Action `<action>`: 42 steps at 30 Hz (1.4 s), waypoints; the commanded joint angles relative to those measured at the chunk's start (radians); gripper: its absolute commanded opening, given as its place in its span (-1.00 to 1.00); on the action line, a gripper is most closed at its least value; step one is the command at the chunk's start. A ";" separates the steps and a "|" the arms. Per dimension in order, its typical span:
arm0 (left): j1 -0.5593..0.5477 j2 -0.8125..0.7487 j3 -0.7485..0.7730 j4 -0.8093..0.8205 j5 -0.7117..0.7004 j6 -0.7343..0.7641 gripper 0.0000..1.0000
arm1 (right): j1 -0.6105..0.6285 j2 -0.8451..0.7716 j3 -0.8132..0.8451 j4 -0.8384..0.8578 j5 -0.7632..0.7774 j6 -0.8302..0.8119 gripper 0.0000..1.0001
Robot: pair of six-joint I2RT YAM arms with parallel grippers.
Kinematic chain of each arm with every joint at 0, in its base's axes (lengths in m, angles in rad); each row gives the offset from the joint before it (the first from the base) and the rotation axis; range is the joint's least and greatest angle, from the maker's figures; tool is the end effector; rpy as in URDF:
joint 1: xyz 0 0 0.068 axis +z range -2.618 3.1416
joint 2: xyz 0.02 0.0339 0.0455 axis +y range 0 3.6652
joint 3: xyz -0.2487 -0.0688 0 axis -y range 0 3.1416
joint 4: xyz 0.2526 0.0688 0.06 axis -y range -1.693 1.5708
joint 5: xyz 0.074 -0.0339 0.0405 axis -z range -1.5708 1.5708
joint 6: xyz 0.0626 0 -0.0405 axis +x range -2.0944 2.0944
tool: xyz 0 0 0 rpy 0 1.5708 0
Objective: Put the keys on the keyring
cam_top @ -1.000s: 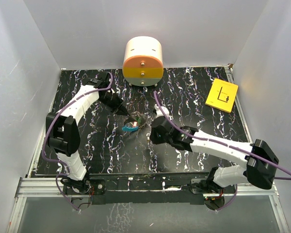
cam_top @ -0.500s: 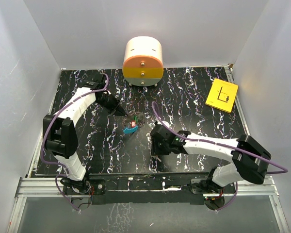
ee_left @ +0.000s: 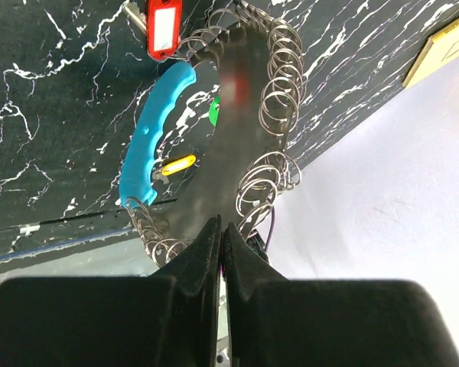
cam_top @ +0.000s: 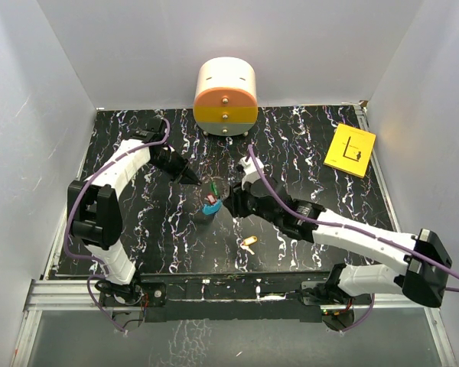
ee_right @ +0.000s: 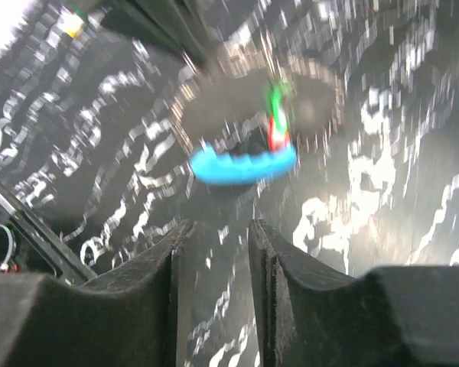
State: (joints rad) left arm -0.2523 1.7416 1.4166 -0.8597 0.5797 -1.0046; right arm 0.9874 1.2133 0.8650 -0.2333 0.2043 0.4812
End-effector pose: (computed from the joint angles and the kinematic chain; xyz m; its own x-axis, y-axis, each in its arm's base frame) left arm 0.3482 -0.1252 0.2177 -0.8260 -0.5162 0.2263 -0.5379 0.6021 -0.5900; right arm 0.1780 0.2467 0.2423 -0.6033 -0.0913 -0.7923 -0.5016 0.8158 0.2879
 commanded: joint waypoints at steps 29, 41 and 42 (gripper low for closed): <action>0.002 -0.067 -0.045 -0.022 0.058 -0.060 -1.00 | -0.003 0.295 0.217 0.482 -0.125 -0.680 -0.27; 0.003 -0.078 -0.055 -0.016 0.061 -0.061 -1.00 | -0.003 0.341 0.208 0.487 -0.111 -0.694 -0.27; 0.003 -0.078 -0.056 -0.017 0.061 -0.061 -1.00 | -0.004 0.345 0.209 0.490 -0.108 -0.696 -0.26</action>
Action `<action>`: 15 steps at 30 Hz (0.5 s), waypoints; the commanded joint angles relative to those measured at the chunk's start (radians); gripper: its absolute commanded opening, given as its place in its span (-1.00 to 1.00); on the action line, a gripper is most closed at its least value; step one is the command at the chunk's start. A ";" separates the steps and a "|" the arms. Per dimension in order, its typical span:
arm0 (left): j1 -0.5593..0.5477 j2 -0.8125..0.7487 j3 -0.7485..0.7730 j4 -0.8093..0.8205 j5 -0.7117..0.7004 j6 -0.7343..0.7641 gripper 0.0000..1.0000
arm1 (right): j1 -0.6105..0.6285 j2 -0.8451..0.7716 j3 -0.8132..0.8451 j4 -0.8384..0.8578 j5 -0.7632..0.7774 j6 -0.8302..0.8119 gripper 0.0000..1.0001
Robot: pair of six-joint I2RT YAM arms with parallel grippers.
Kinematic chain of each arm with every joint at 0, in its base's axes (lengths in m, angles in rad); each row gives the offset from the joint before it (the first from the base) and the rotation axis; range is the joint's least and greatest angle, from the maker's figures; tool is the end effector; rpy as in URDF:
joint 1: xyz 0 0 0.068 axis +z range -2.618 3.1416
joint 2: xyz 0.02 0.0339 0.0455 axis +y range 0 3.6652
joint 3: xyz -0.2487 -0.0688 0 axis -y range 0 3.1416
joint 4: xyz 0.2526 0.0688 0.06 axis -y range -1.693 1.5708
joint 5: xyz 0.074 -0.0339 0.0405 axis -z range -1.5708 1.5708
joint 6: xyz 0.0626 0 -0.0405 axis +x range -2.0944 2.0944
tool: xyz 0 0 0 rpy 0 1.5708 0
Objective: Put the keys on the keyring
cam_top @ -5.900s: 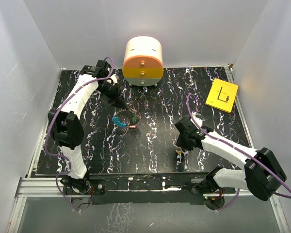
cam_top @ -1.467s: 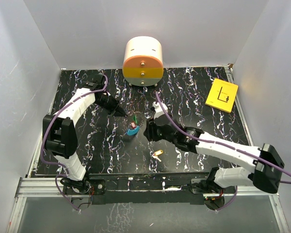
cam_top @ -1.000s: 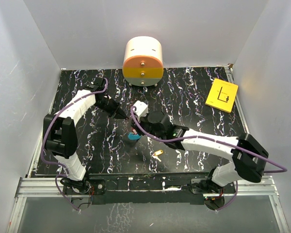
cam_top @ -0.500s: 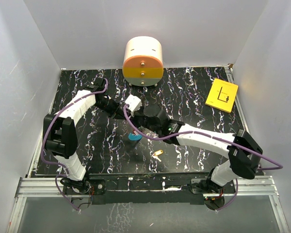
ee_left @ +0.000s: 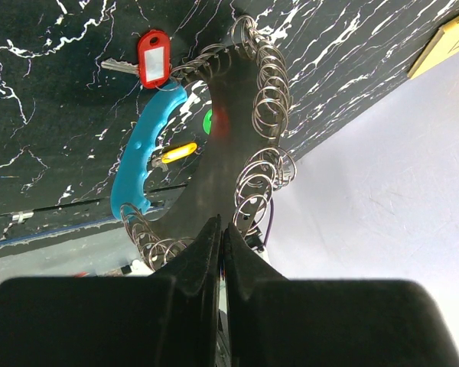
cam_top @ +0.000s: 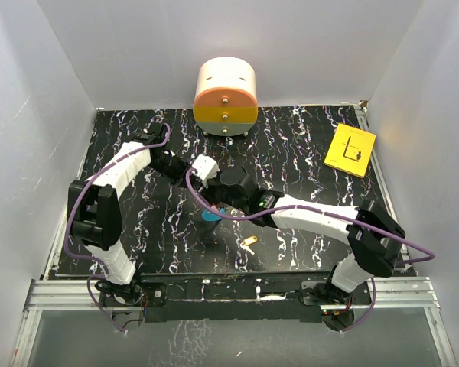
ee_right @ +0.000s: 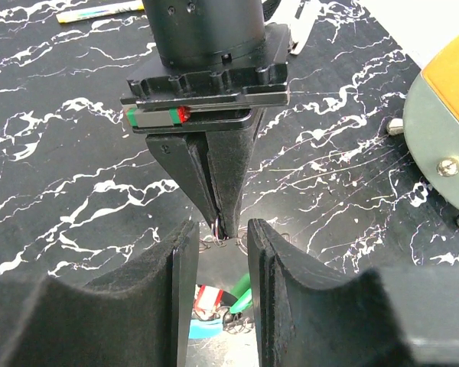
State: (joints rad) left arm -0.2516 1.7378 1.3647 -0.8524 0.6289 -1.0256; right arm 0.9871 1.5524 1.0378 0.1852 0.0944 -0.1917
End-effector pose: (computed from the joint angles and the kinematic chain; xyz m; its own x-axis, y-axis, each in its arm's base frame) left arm 0.3401 -0.1254 0.2053 -0.8096 -0.5058 0.2978 -0.5748 0.5808 -0.5765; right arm 0.2220 0.3254 0.2460 -0.0261 -0.3837 -0.9231 -0.8012 0.5602 -0.2102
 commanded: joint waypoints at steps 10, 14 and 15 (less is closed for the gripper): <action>0.002 -0.079 -0.021 -0.016 0.017 -0.042 -1.00 | -0.002 0.032 0.038 0.078 0.005 -0.030 -0.25; 0.002 -0.078 -0.021 -0.014 0.018 -0.042 -1.00 | -0.002 0.034 0.034 0.075 0.010 -0.032 -0.23; 0.002 -0.077 -0.021 -0.016 0.019 -0.042 -1.00 | -0.002 0.035 0.032 0.073 0.015 -0.033 -0.23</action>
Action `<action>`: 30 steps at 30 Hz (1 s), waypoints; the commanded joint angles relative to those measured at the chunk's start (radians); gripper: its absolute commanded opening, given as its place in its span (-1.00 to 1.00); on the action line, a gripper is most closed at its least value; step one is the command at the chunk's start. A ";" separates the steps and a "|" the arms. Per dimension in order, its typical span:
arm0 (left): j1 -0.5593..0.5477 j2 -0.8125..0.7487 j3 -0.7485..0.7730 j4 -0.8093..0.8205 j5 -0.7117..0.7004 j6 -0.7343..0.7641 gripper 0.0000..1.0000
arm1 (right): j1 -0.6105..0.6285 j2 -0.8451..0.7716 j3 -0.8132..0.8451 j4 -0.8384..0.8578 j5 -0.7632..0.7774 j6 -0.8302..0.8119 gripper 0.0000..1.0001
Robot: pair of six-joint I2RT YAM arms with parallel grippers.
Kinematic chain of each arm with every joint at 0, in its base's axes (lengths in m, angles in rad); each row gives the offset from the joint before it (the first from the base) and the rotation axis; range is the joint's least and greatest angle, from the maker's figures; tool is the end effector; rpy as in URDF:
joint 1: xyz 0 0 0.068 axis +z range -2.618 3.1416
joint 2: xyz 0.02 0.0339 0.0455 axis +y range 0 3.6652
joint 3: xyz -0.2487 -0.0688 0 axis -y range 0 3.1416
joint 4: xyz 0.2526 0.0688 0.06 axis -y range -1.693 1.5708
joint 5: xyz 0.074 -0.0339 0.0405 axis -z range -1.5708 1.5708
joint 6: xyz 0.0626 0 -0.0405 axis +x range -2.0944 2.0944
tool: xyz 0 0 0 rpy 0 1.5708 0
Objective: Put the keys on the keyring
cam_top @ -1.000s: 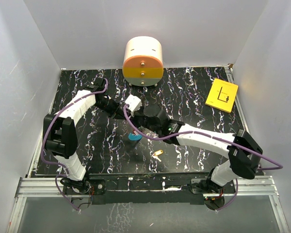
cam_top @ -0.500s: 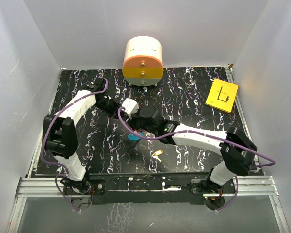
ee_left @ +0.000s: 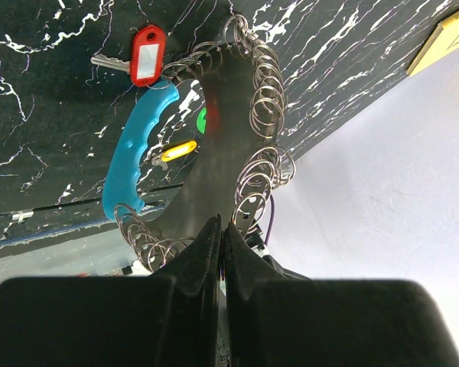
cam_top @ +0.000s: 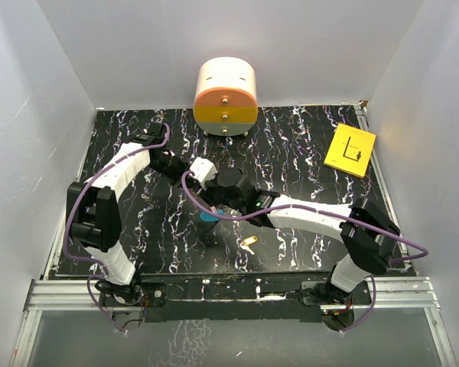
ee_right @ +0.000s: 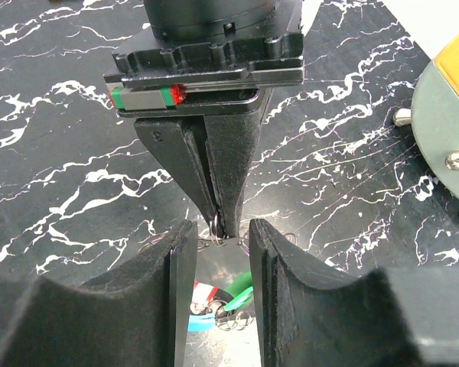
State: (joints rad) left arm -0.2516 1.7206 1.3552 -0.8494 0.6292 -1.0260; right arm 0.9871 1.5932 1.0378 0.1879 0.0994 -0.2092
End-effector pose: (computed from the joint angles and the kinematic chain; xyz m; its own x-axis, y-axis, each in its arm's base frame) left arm 0.3375 -0.1248 0.2084 -0.8125 -0.5051 0.2911 -0.5691 0.5789 -0.5839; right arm 0.2251 0.3295 0.2310 -0.0319 -0.4232 -0.9055 -0.8034 0.5498 -0.2287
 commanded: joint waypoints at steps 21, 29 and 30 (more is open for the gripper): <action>0.002 -0.094 -0.016 -0.030 0.038 -0.038 -1.00 | -0.002 0.034 0.028 0.073 0.066 -0.037 -0.33; 0.002 -0.106 -0.029 -0.014 0.026 -0.036 -1.00 | -0.004 0.014 0.011 0.087 0.093 -0.041 -0.84; 0.002 -0.105 -0.029 -0.008 0.020 -0.032 -1.00 | -0.005 0.005 0.007 0.087 0.095 -0.041 -0.85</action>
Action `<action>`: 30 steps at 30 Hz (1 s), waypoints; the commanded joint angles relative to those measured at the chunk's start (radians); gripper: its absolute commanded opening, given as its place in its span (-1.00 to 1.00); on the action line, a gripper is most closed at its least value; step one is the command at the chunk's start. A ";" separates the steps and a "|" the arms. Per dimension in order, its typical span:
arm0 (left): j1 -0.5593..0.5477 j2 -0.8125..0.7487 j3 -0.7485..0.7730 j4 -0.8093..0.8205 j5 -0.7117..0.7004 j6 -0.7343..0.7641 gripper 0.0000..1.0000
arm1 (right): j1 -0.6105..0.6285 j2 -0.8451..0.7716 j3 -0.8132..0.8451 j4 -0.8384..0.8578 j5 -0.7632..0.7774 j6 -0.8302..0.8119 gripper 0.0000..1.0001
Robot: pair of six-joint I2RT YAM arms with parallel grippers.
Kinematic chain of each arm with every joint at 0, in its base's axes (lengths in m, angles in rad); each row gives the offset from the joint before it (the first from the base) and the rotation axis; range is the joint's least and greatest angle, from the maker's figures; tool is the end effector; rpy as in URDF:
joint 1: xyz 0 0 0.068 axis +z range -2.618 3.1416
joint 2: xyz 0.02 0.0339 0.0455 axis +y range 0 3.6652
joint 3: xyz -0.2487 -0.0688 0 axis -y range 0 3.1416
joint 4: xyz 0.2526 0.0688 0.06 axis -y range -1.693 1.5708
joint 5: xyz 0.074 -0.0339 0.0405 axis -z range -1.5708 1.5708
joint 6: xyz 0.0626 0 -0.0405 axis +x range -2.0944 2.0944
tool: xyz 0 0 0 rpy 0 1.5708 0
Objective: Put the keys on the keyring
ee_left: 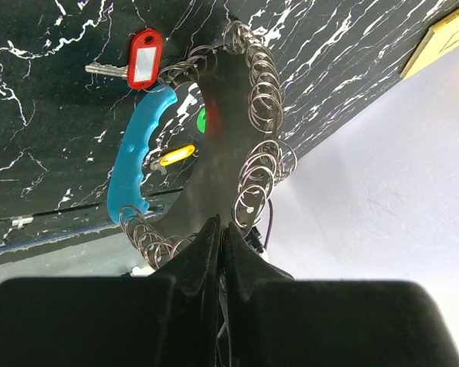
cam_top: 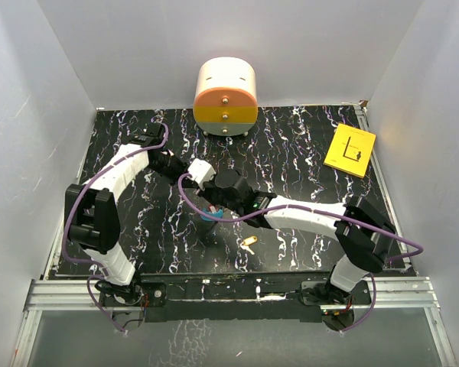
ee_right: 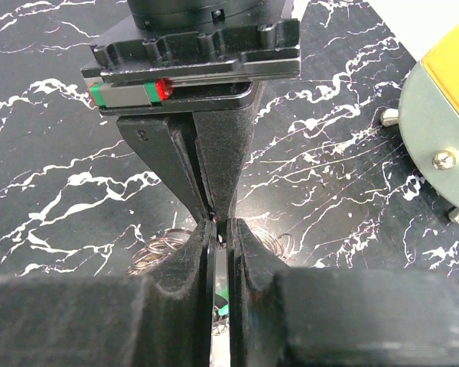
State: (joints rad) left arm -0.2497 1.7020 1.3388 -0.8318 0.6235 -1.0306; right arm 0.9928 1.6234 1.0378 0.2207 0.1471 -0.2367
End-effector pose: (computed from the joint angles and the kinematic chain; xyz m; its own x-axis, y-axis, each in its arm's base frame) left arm 0.3357 -0.1233 0.2103 -0.8137 -0.5110 0.2770 -0.5630 0.5745 -0.5941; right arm 0.2283 0.3331 0.2237 -0.0128 -0.4442 -0.8958 -0.7784 0.5668 -0.2699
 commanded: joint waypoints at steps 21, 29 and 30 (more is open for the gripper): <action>0.001 -0.071 0.109 0.062 0.096 0.368 0.15 | -0.060 -0.243 0.009 -0.173 -0.142 0.048 -0.84; 0.000 -0.038 0.264 0.190 0.217 0.796 -0.15 | -0.068 -0.278 0.093 -0.387 -0.261 0.082 -0.84; -0.002 -0.039 0.274 0.192 0.225 0.850 -0.17 | -0.068 -0.279 0.096 -0.398 -0.266 0.086 -0.84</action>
State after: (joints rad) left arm -0.2520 1.6737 1.5486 -0.6926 0.7620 -0.4683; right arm 0.9279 1.3937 1.0580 -0.1383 -0.0486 -0.1787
